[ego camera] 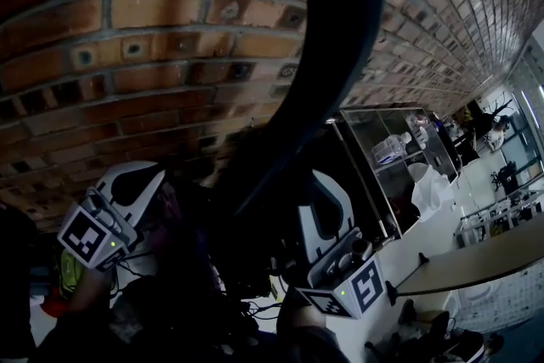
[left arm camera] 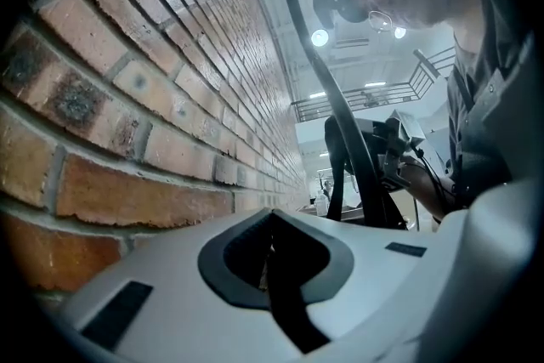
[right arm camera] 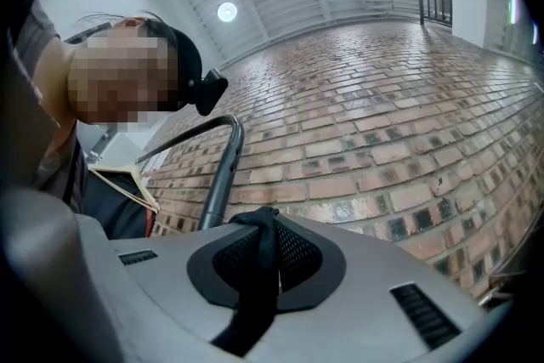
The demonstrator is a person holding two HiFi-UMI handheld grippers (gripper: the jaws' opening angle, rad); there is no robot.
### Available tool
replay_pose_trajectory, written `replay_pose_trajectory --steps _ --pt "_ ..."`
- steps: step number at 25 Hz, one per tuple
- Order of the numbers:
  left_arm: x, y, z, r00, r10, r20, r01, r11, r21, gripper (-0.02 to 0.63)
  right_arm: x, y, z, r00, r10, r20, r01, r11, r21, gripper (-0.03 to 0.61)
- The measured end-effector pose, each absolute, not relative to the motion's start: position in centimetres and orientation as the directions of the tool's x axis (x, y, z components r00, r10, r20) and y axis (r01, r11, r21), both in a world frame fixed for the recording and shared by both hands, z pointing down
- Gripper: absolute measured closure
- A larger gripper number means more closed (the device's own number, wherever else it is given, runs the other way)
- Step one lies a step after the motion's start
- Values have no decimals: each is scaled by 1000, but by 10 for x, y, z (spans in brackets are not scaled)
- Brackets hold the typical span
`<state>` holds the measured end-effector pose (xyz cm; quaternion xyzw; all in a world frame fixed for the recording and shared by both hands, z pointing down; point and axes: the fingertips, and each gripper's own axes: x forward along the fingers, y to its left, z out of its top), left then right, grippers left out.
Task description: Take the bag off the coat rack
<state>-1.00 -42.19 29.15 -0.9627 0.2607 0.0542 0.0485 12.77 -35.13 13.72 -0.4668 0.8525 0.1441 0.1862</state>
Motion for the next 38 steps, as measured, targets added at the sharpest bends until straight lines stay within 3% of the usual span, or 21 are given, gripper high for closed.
replay_pose_trajectory --steps 8,14,22,28,38 --pt "-18 -423 300 856 -505 -112 -513 -857 -52 595 176 -372 163 -316 -844 -434 -907 403 -122 531" --pt "-23 -411 303 846 -523 -105 -529 -848 -30 595 161 -352 193 -365 -847 -386 -908 415 -54 531" --pt "-40 -373 325 813 -580 -53 -582 -813 -17 595 182 -301 207 -335 -847 -413 -905 411 -109 531" --pt "-42 -318 328 781 -623 -41 -624 -781 -20 595 174 -246 220 -415 -815 -403 -880 472 -49 531" --pt "-41 -207 336 729 -684 -34 -684 -729 3 595 185 -161 269 -471 -818 -330 -821 543 -175 531"
